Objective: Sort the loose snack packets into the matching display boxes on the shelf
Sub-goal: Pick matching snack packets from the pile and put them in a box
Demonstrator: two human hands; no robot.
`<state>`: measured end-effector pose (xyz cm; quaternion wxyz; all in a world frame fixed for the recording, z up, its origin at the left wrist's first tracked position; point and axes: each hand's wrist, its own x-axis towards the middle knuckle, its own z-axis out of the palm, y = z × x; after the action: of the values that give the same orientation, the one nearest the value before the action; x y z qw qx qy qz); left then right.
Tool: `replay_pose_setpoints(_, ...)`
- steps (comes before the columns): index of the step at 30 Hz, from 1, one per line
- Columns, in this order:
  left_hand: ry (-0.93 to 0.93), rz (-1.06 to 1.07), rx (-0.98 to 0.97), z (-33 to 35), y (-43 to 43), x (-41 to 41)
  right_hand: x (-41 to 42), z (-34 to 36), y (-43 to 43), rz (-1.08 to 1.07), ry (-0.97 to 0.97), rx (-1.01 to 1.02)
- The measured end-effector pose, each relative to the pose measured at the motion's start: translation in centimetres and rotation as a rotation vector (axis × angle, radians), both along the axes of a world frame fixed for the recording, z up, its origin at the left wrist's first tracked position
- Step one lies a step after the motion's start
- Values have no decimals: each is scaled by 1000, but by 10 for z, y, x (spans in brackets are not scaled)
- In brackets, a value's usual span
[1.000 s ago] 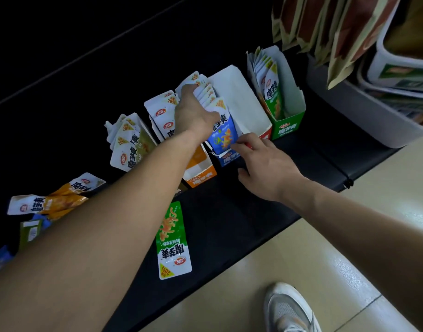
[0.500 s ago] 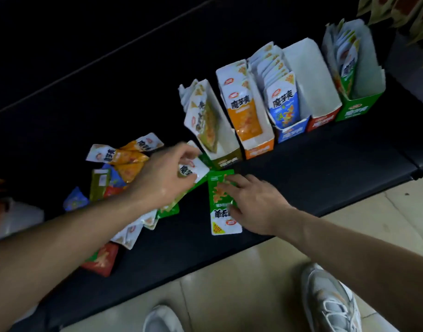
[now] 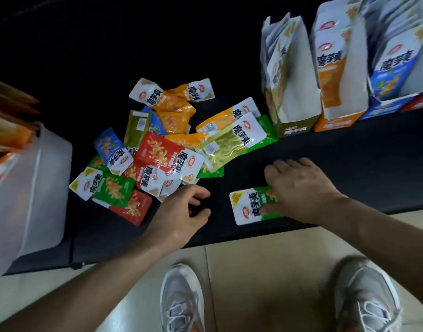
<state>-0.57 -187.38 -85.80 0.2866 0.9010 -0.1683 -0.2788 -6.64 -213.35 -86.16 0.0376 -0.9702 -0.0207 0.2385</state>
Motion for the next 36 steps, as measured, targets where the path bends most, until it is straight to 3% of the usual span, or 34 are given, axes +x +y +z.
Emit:
replay_pose_setpoints(3,107,171,-112,3,10,-2,9,4,7,-312,89,397)
replay_pose_setpoints(6,438,387,-356,5,8,-8,8,5,30,-598,40,921)
replay_pose_setpoints(8,605,473,-528,6,-2,-10,8,7,49,-681,59,1139)
replay_pose_setpoints(9,604,482,-577,5,-7,-9,8,7,58,-683,59,1174)
replay_pose_setpoints(12,443,575,-578,0,-13,7,20,6,71,-574,-170,991)
replay_pose_setpoints(14,366,631,-546,-5,-8,22,33,-1,64,-354,-434,669)
replay_pose_setpoints(16,335,662,-516,-9,2,33,45,-15,52,-73,-420,309)
replay_pose_setpoints(18,303,662,-476,-13,11,39,46,-28,43,40,-274,148)
replay_pose_setpoints(25,264,558,-318,-21,17,31,-25,-37,56,27,-339,69)
replay_pose_setpoints(30,245,517,-277,-23,15,34,8,-32,31,-21,-489,25)
replay_pose_setpoints(36,267,531,-284,-24,13,36,55,-26,17,37,-198,16)
